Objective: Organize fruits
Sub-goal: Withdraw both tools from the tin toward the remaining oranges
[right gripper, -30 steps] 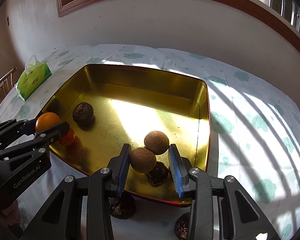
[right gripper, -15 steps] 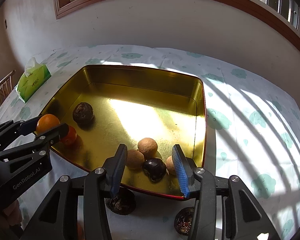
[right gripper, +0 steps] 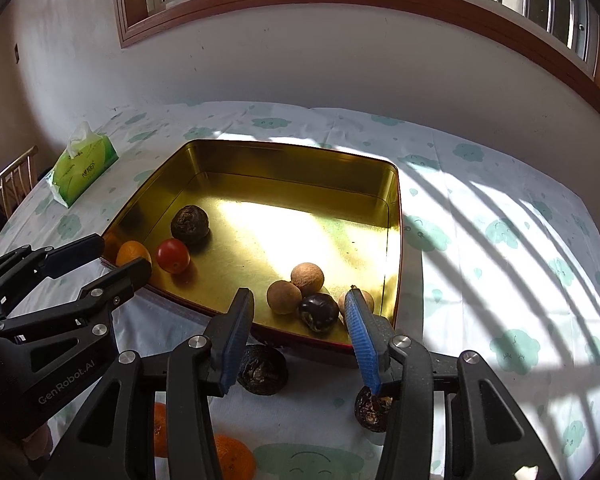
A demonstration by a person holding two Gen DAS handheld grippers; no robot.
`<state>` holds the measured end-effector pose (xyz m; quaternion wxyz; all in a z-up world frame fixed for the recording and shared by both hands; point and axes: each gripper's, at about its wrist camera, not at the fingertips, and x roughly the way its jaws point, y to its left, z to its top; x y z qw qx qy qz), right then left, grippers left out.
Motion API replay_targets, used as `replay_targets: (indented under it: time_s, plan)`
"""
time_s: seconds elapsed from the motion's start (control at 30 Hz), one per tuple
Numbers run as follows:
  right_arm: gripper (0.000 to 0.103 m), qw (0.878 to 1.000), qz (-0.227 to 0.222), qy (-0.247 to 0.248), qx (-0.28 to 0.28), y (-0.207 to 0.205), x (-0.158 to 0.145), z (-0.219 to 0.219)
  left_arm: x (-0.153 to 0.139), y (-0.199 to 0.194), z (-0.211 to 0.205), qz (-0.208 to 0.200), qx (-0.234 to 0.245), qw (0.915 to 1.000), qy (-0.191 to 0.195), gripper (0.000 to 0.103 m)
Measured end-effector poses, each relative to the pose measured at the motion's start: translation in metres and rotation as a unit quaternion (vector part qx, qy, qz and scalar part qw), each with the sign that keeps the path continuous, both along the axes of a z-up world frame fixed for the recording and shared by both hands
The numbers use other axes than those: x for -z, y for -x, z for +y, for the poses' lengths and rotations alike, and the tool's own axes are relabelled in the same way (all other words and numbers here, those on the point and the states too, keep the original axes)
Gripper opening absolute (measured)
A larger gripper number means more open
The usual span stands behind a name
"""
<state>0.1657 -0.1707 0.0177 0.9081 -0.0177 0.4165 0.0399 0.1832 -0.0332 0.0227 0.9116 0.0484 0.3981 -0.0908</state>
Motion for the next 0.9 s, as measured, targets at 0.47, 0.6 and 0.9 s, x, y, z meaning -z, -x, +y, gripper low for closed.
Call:
replay_targets:
  time_s: [0.47,0.6,0.9]
  plan:
    - [0.045,1.0,-0.012,-0.015,0.006,0.043,-0.013,-0.002,-0.01,0.046,0.002,-0.007,0.007,0.9999,0.006,0.053]
    - [0.045,1.0,-0.01,-0.019,0.011,0.057,-0.011,-0.005,-0.007,0.059,0.006,-0.002,0.005,0.9999,0.01,0.053]
    - [0.045,0.999,-0.003,-0.022,0.026,0.085,-0.004,-0.013,0.006,0.087,0.01,0.004,0.007,1.0,-0.002,0.053]
